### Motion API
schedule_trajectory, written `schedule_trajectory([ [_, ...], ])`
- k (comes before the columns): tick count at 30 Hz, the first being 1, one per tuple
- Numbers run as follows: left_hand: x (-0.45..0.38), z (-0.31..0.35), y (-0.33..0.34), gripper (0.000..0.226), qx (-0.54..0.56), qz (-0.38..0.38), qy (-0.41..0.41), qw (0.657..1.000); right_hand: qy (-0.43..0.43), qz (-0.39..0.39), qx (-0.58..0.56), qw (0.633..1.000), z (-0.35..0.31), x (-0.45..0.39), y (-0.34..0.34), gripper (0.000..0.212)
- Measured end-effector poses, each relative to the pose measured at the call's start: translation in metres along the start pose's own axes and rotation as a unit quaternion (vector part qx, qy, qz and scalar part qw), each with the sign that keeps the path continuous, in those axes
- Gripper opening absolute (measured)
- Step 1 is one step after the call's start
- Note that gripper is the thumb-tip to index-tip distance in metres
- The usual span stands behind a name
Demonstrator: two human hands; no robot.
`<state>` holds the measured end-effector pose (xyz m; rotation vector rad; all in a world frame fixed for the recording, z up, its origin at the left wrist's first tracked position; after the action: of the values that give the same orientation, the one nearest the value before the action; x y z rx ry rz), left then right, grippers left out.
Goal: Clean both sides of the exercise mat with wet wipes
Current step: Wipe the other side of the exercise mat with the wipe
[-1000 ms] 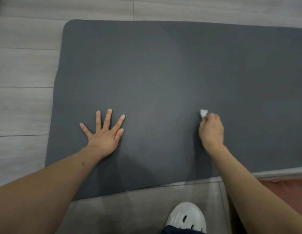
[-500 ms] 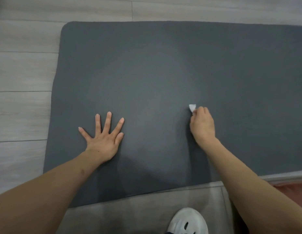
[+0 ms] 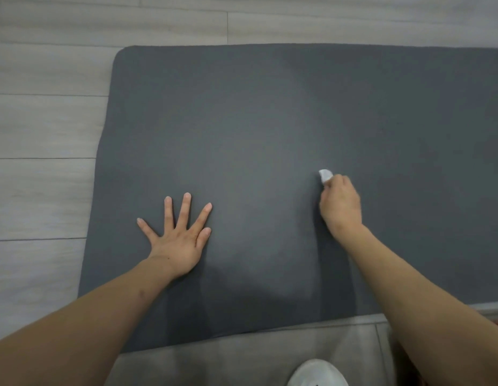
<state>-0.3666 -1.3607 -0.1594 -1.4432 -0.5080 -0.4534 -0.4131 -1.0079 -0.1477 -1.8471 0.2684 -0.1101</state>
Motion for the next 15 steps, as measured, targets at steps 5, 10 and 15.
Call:
schedule_trajectory([
  [5,0.000,0.001,0.000,0.054,0.004,0.013,0.000,1.000,-0.022,-0.015,-0.075,0.997,-0.098,0.020,0.035,0.031],
  [10,0.004,0.004,0.001,0.052,0.025,0.078,-0.010,0.997,-0.249,-0.076,-0.067,0.963,-0.128,0.029,0.043,0.011],
  [15,-0.001,0.005,0.006,0.052,0.018,0.076,-0.012,0.997,0.013,-0.002,-0.002,1.000,-0.005,-0.023,0.010,0.014],
])
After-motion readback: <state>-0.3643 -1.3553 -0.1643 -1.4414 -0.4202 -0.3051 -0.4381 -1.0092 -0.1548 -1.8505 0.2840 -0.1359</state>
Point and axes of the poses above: each hand's wrist, its own x-axis away from the middle knuckle, its own y-axis out of the palm, z = x × y, the point moved 1 cm from there along -x, towards the middle knuckle, and after that the axes turned 6 degrees about -y, right-handed, at the moved point
